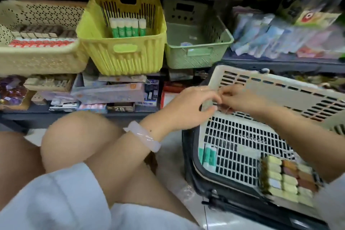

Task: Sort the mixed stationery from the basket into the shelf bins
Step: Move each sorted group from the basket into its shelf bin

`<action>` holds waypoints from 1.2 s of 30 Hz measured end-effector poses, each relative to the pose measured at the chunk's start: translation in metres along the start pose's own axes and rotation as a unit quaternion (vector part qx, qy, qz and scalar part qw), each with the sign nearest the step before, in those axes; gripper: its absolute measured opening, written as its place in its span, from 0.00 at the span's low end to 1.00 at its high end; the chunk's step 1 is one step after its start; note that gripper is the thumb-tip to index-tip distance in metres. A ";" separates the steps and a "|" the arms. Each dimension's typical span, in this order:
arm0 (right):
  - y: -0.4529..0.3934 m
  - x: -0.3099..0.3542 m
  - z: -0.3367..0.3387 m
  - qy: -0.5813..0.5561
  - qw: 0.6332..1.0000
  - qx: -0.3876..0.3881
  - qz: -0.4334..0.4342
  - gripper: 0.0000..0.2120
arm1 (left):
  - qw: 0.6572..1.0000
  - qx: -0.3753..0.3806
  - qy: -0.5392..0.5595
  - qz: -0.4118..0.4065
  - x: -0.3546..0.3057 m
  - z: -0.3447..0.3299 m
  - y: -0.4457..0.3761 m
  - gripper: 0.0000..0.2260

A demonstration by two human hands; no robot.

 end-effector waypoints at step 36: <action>0.003 -0.012 -0.066 -0.178 0.959 0.178 -0.131 0.05 | 0.996 0.036 0.013 0.076 0.031 0.005 0.024 0.24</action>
Point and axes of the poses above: each hand's wrist, its own y-axis away from the middle knuckle, its own z-axis out of the back of the hand, x = y × z, the point moved 10 cm from there along -y, towards the middle knuckle, and after that the axes turned 4 degrees about z, right-handed, at the moved point
